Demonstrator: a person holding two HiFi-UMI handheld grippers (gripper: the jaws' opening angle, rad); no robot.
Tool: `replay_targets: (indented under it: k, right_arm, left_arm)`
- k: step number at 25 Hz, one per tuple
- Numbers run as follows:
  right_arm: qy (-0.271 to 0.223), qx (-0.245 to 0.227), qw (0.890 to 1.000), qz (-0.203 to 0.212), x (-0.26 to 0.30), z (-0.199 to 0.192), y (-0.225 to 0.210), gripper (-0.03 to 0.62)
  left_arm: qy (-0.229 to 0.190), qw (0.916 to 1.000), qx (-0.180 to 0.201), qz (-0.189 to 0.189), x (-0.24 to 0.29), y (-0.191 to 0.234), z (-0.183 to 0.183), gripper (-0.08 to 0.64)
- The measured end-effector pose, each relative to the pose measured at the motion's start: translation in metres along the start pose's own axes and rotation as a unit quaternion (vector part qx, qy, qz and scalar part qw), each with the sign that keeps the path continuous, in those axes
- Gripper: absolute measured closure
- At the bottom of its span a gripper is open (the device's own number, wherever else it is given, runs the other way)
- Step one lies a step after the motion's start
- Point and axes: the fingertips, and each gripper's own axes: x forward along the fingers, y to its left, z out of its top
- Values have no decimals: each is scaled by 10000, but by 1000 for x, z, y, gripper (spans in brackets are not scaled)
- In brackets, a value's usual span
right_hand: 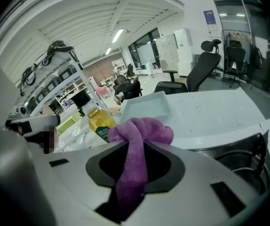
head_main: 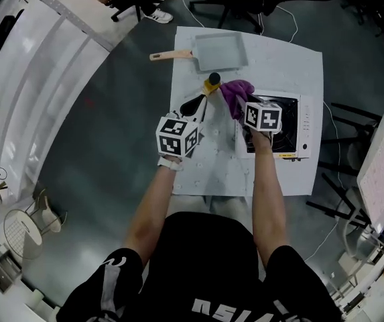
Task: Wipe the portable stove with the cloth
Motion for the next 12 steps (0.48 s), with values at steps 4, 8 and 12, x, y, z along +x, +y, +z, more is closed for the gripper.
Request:
replay_targets:
  k: [4,8,12]
  right_arm:
    - [189,31,9995,-262,5,-8,-2,499]
    - [263,197,9989,-321,7,-10,-2,499]
    - [245,301,9986,-365,1,-15,-3,500]
  left_arm:
    - [43,10000,14,-76,2,0,-4,554]
    - [102,9998,14,-142,3,0,-9,554]
    - [156,9996,69,-232,4,-5,-12,554]
